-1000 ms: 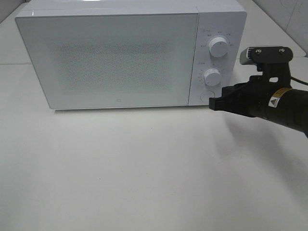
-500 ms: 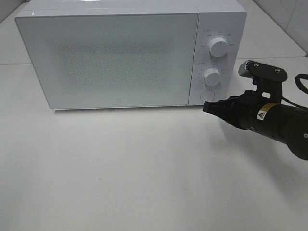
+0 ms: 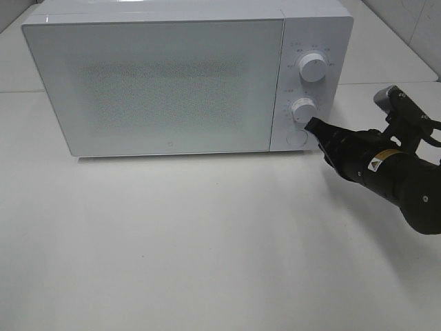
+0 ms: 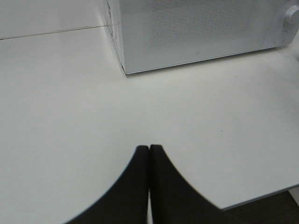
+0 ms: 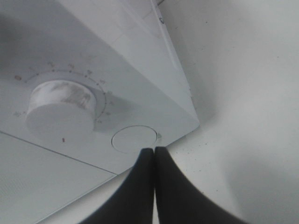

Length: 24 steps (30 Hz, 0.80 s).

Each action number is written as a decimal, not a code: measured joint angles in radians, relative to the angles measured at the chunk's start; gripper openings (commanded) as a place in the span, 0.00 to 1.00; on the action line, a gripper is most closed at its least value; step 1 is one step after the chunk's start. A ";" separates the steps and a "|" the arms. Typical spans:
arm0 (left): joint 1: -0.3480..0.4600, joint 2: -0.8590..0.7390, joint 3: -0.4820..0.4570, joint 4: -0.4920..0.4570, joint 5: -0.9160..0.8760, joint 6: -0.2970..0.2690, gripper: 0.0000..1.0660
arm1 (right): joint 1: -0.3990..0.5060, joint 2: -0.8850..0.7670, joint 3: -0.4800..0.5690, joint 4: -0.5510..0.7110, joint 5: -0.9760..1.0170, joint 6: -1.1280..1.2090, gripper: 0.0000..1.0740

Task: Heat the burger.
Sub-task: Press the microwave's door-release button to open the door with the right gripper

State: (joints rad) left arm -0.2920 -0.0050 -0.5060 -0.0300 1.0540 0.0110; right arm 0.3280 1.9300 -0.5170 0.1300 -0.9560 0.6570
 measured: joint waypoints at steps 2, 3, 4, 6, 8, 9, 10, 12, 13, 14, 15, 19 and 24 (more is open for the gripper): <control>0.000 0.000 0.000 0.000 0.000 0.000 0.00 | 0.000 0.000 -0.007 0.005 0.000 0.027 0.00; 0.000 0.000 0.000 0.000 0.000 0.000 0.00 | 0.000 0.000 -0.015 -0.001 0.006 0.046 0.00; 0.000 0.000 0.000 0.000 0.000 0.000 0.00 | 0.000 0.000 -0.015 -0.001 0.006 0.046 0.00; 0.000 0.000 0.000 0.000 0.000 0.000 0.00 | 0.000 0.000 -0.036 -0.018 0.014 0.090 0.00; 0.000 0.000 0.000 0.000 0.000 0.000 0.00 | 0.000 0.002 -0.065 -0.038 0.026 0.181 0.00; 0.000 0.000 0.000 0.000 0.000 0.000 0.00 | 0.000 0.002 -0.065 -0.038 0.026 0.181 0.00; 0.000 0.000 0.000 0.000 0.000 0.000 0.00 | 0.000 0.012 -0.077 -0.040 0.027 0.230 0.00; 0.000 0.000 0.000 0.000 0.000 0.000 0.00 | 0.000 0.021 -0.084 -0.040 0.027 0.256 0.00; 0.000 0.000 0.000 0.000 0.000 0.000 0.00 | 0.000 0.048 -0.095 -0.048 0.027 0.301 0.00; 0.000 0.000 0.000 0.000 0.000 0.000 0.00 | 0.000 0.048 -0.095 -0.048 0.027 0.301 0.00; 0.000 0.000 0.000 0.000 0.000 0.000 0.00 | 0.000 0.074 -0.105 -0.067 0.025 0.350 0.00; 0.000 0.000 0.000 0.000 0.000 0.000 0.00 | 0.000 0.110 -0.119 -0.097 0.010 0.418 0.00; 0.000 0.000 0.000 0.000 0.000 0.000 0.00 | 0.000 0.176 -0.169 -0.106 -0.010 0.494 0.00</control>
State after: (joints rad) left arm -0.2920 -0.0050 -0.5060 -0.0300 1.0540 0.0110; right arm 0.3280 2.1060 -0.6860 0.0240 -0.9660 1.1510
